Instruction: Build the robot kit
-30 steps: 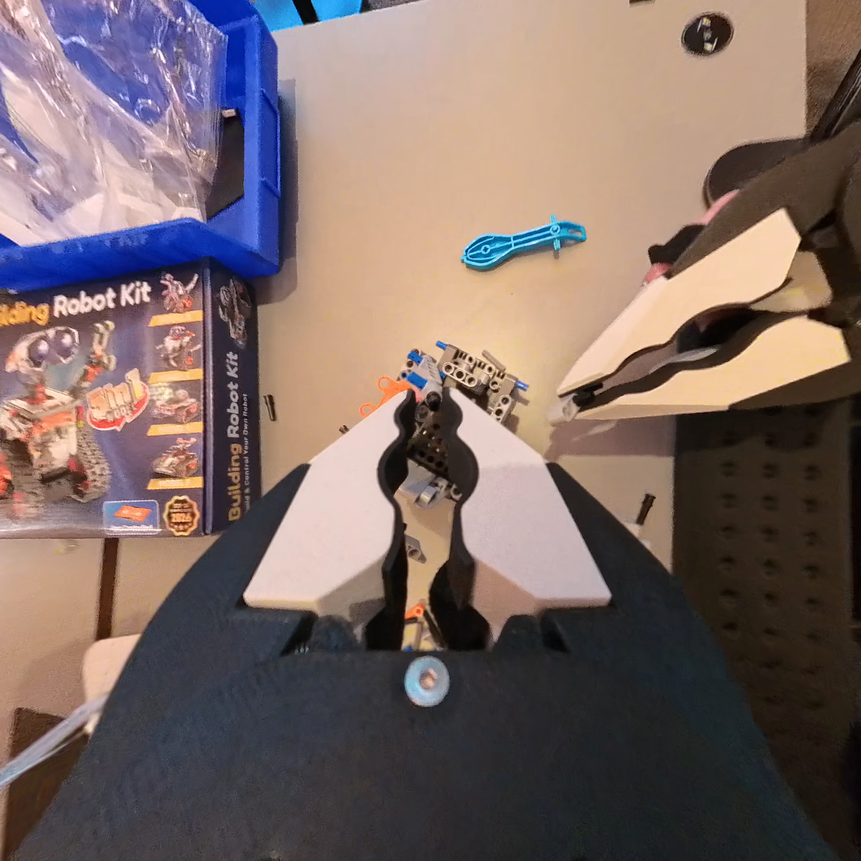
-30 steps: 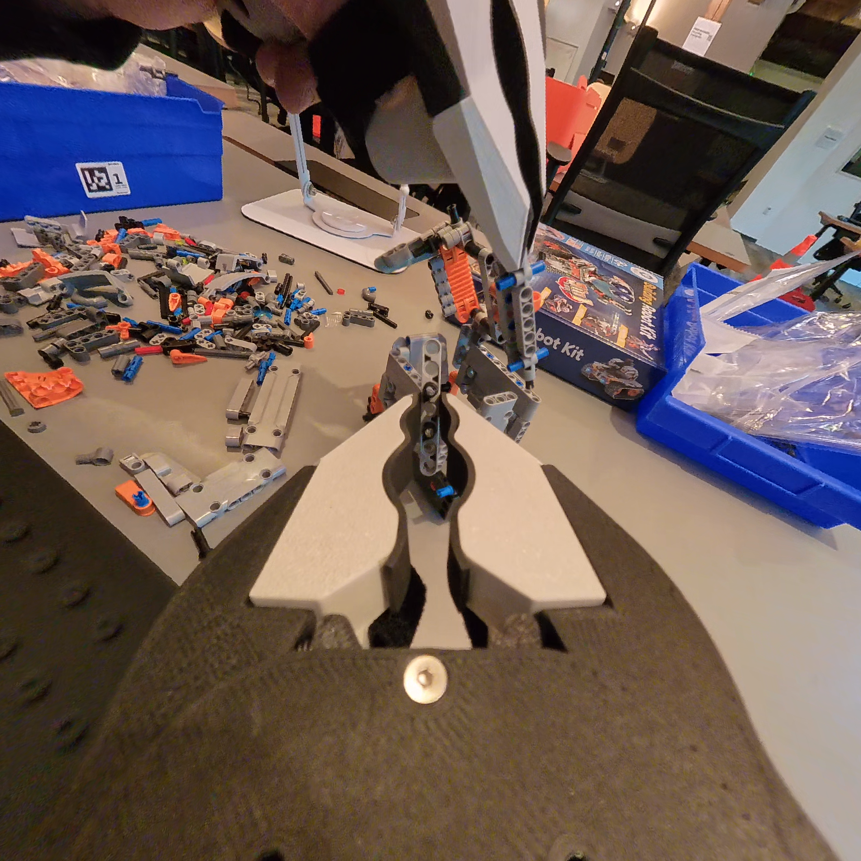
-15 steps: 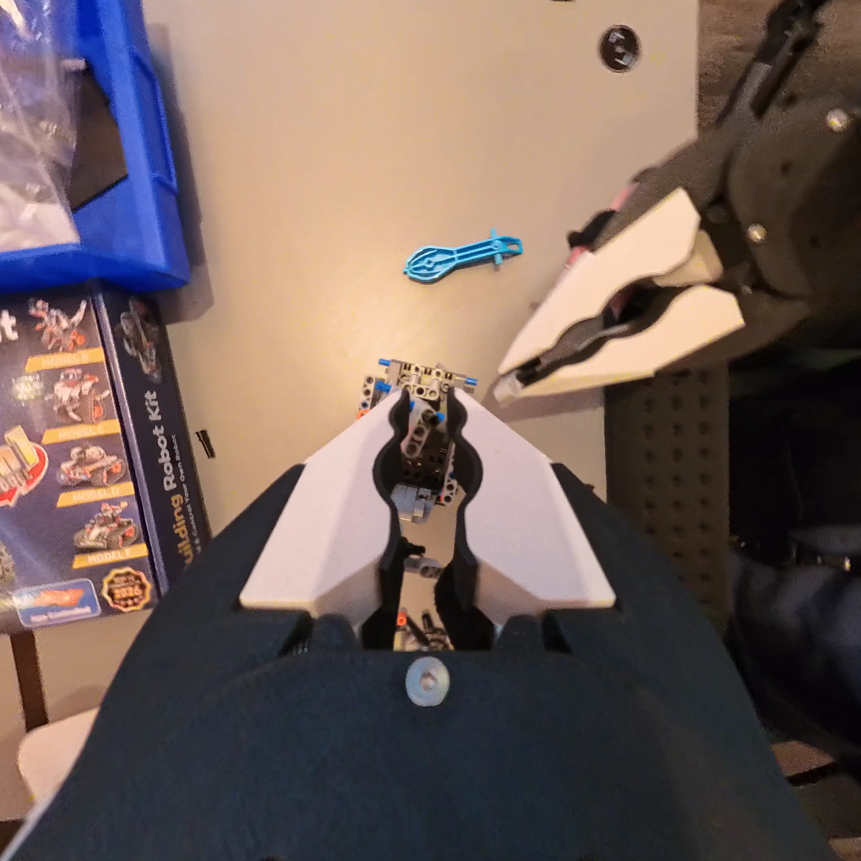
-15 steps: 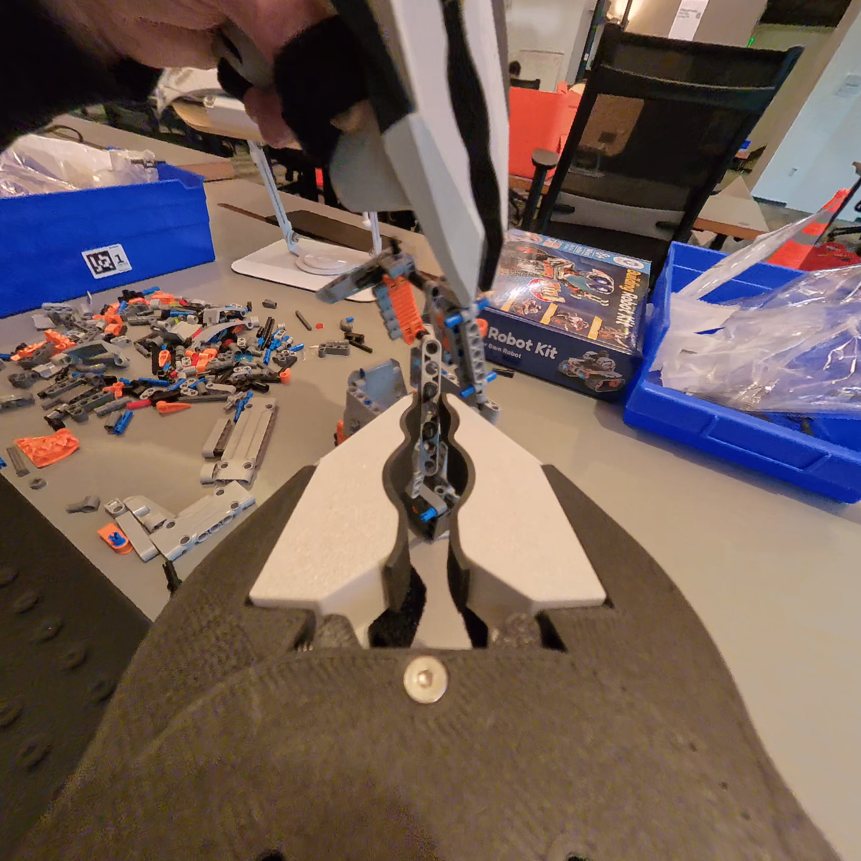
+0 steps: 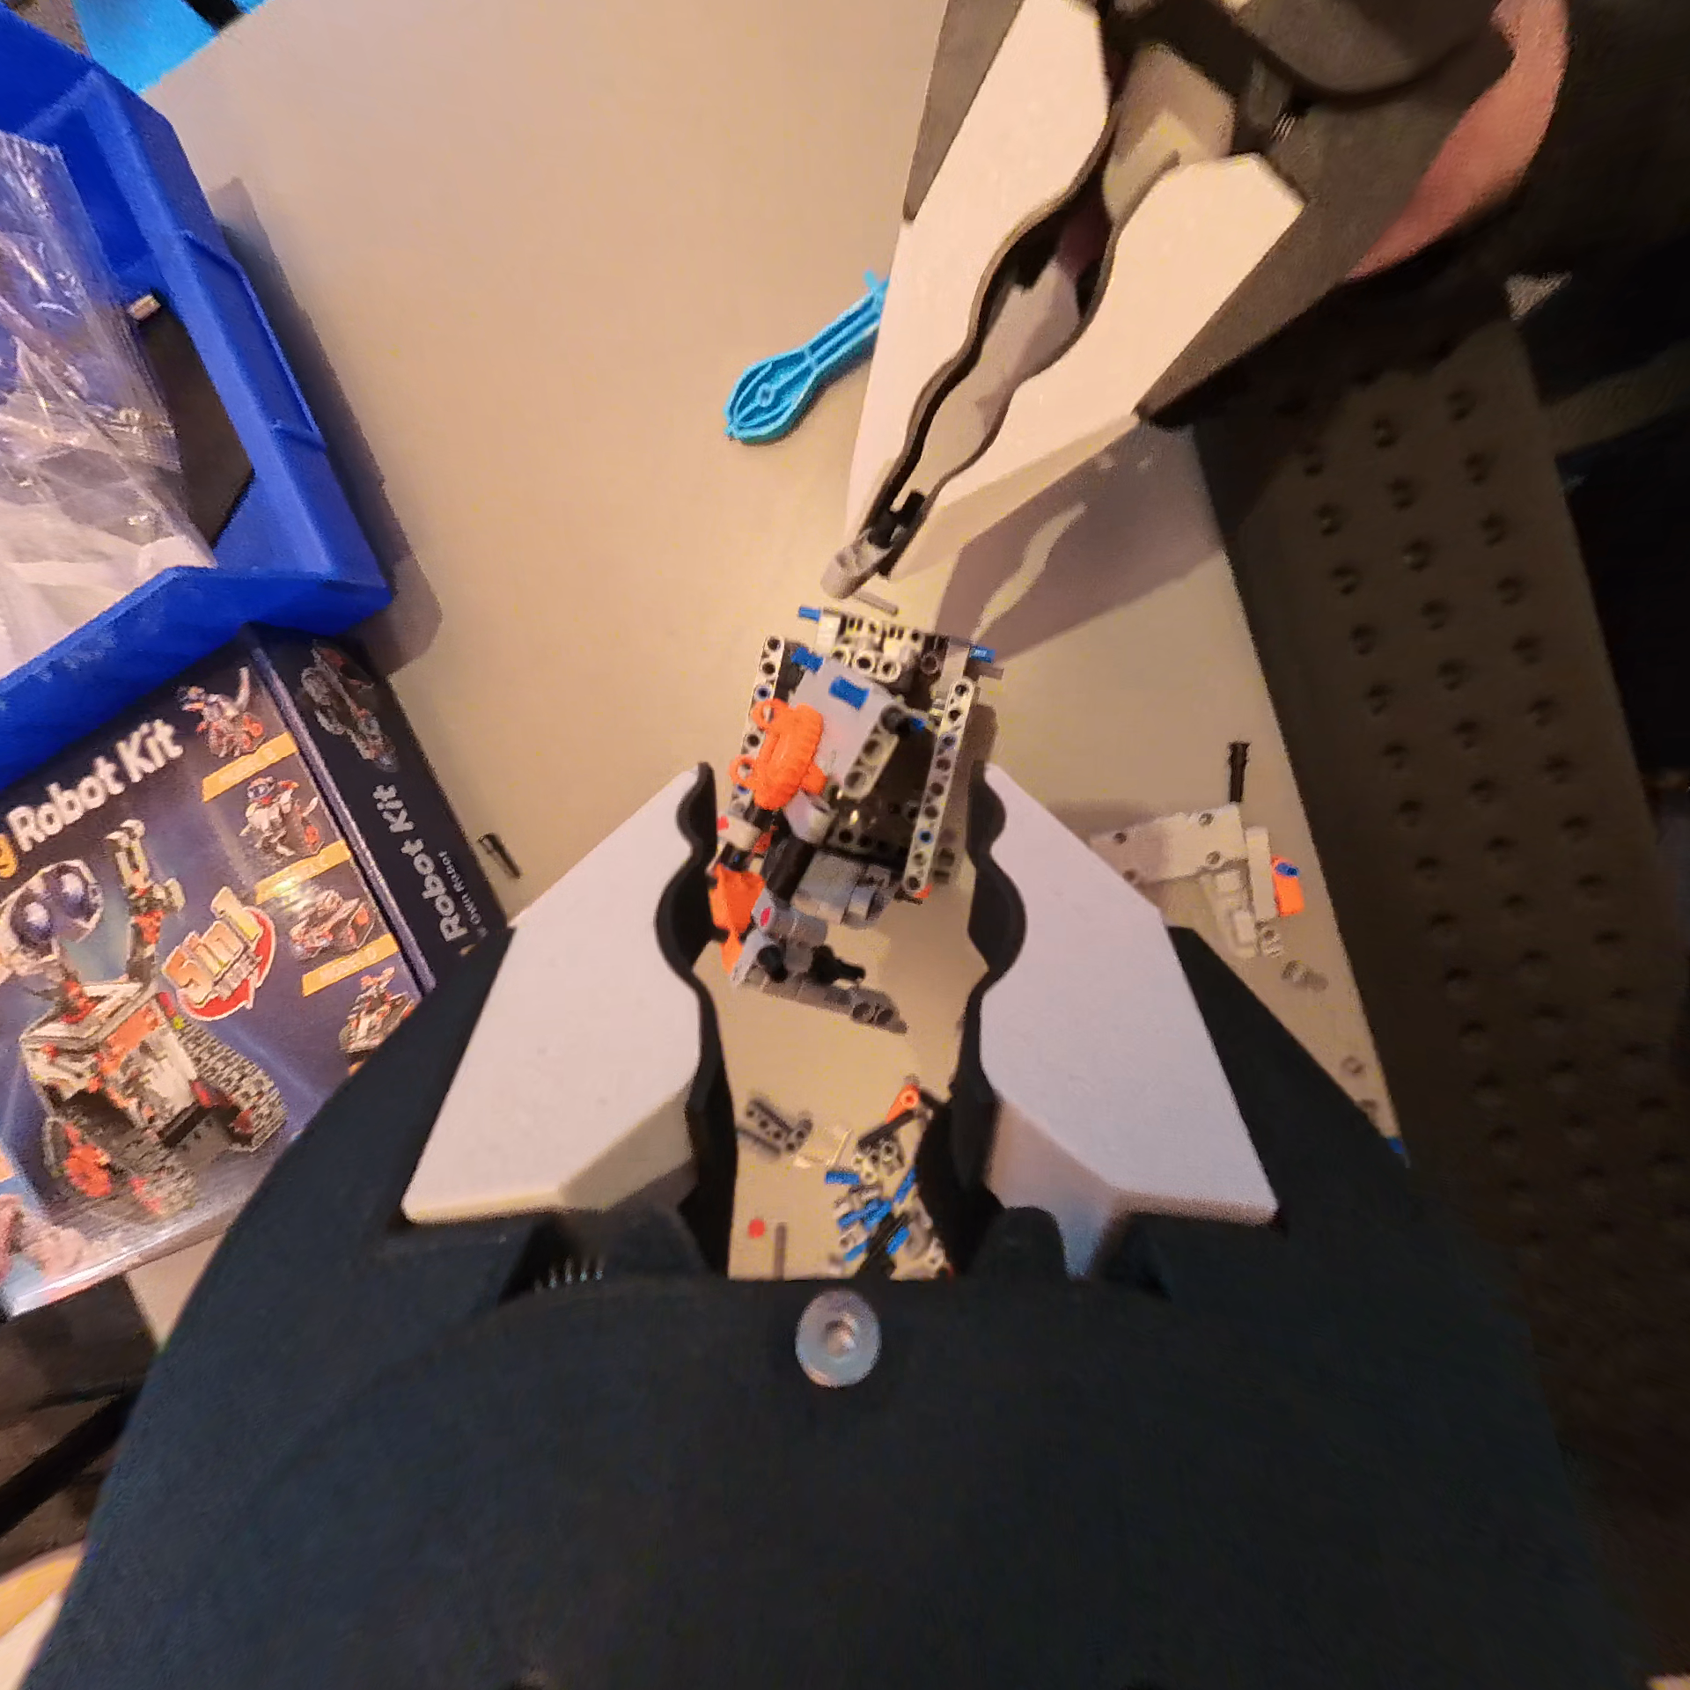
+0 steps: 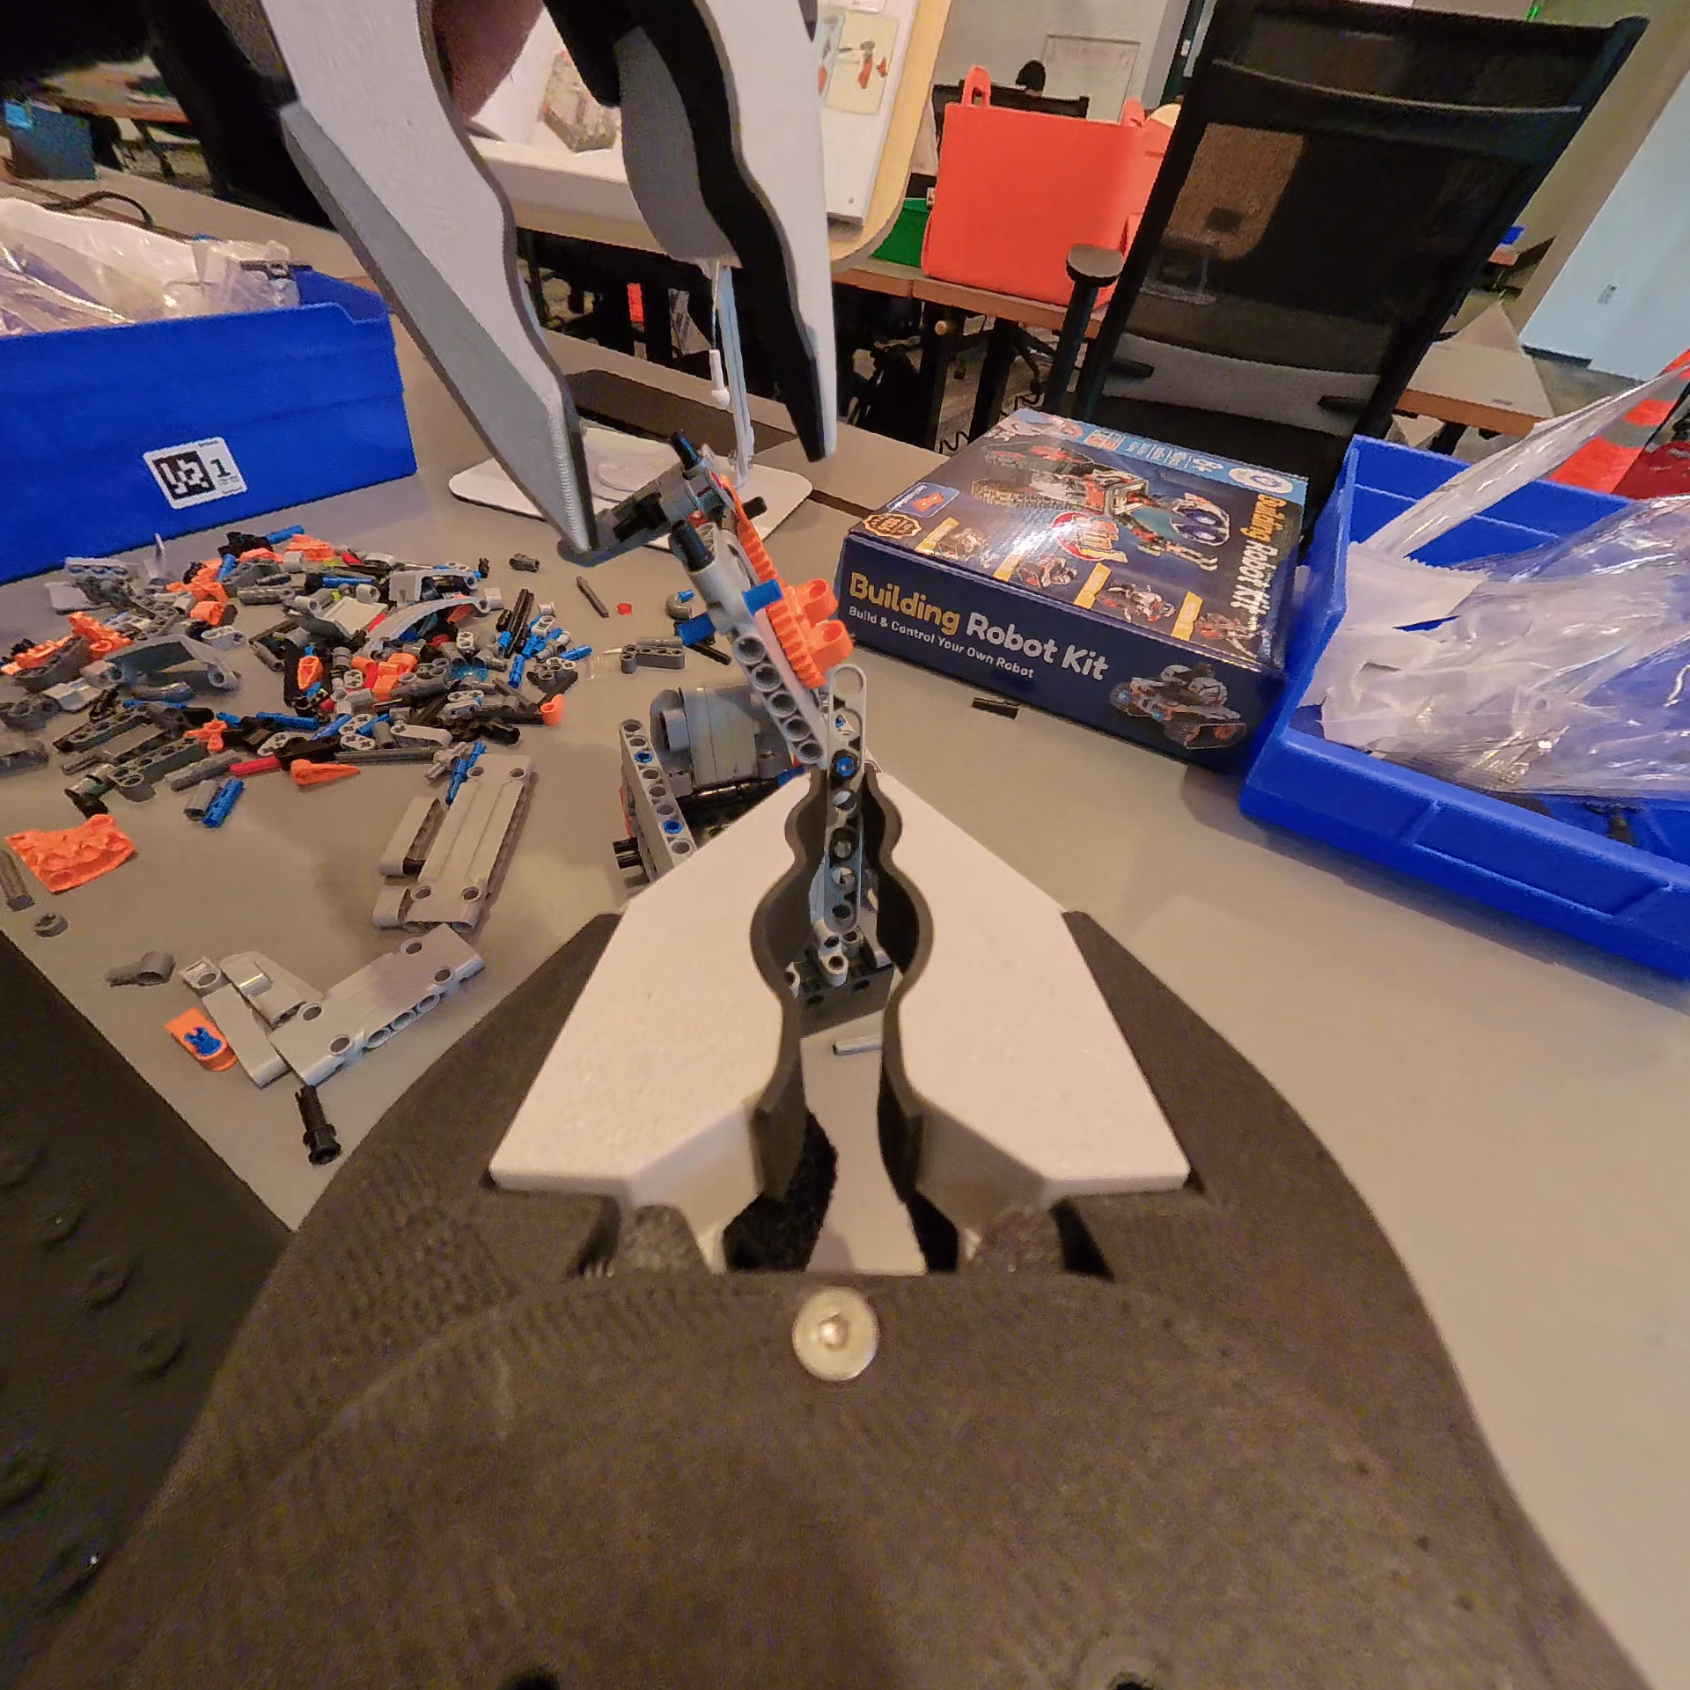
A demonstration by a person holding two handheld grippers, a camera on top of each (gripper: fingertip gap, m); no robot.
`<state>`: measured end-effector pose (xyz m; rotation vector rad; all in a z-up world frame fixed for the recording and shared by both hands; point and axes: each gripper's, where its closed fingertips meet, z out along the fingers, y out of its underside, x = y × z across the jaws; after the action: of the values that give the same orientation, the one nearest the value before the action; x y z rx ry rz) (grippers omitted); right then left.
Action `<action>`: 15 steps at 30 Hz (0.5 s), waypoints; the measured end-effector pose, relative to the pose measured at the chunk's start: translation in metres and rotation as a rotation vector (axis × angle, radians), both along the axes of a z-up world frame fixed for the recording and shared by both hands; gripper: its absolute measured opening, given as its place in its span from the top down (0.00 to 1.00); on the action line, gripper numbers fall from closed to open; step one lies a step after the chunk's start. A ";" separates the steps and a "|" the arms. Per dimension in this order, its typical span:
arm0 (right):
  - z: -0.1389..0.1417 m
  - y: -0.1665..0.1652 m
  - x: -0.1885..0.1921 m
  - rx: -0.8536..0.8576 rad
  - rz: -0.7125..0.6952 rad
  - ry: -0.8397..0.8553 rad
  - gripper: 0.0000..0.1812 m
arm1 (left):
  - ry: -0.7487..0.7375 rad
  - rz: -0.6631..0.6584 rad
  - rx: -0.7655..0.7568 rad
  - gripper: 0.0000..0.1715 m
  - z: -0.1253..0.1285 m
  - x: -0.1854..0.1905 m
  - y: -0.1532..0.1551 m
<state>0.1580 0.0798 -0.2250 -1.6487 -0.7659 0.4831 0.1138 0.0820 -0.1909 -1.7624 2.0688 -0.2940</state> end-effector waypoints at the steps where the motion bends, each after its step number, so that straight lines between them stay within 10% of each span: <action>1: 0.000 0.000 -0.001 0.001 0.001 -0.001 0.98 | 0.020 -0.010 0.015 0.69 -0.003 -0.002 0.001; 15: 0.014 -0.004 0.001 0.078 0.003 0.012 0.97 | 0.014 0.123 0.040 0.93 -0.025 0.012 0.026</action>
<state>0.1588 0.0762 -0.2114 -1.5714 -0.7694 0.4599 0.1261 0.1077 -0.2155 -1.8635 1.9519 -0.2038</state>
